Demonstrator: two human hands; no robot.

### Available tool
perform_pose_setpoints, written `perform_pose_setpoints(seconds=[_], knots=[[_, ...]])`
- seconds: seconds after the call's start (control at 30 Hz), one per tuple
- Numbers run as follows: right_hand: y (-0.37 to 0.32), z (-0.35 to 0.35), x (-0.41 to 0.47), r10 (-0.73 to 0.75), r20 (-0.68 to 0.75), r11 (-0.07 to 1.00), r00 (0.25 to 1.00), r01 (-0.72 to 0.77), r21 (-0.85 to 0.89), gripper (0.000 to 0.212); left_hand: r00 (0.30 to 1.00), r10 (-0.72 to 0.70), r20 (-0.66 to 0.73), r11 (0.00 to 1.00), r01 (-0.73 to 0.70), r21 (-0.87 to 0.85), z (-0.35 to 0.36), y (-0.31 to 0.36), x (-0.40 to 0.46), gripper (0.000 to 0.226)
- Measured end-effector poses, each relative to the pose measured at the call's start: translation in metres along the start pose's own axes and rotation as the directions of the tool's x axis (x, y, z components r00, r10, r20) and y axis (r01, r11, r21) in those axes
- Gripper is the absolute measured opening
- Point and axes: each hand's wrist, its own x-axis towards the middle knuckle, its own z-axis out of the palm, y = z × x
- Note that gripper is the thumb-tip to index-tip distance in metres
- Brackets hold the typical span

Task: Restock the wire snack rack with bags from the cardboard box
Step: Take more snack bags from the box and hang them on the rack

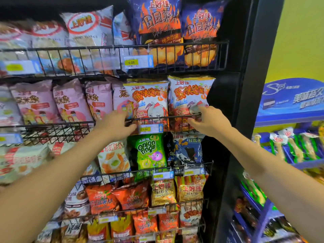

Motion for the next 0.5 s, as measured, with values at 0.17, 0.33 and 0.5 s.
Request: perform_pose_setpoints(seconds=[0.17, 0.33, 0.5], knots=[[-0.048, 0.011, -0.046, 0.000, 0.059, 0.997, 0.998, 0.005, -0.076, 0.069, 0.997, -0.001, 0.078, 0.998, -0.004, 0.068, 0.006, -0.031, -0.038, 0.060], [-0.117, 0.036, -0.091, -0.039, 0.153, 0.996, 0.988, 0.050, -0.070, 0.062, 0.982, -0.056, 0.180, 0.989, 0.029, 0.146, 0.011, -0.091, -0.086, 0.070], [-0.187, 0.081, -0.140, -0.050, 0.196, 0.998, 0.979, 0.054, -0.016, 0.063, 0.967, -0.033, 0.252, 0.994, 0.005, 0.109, 0.027, -0.147, -0.146, 0.063]])
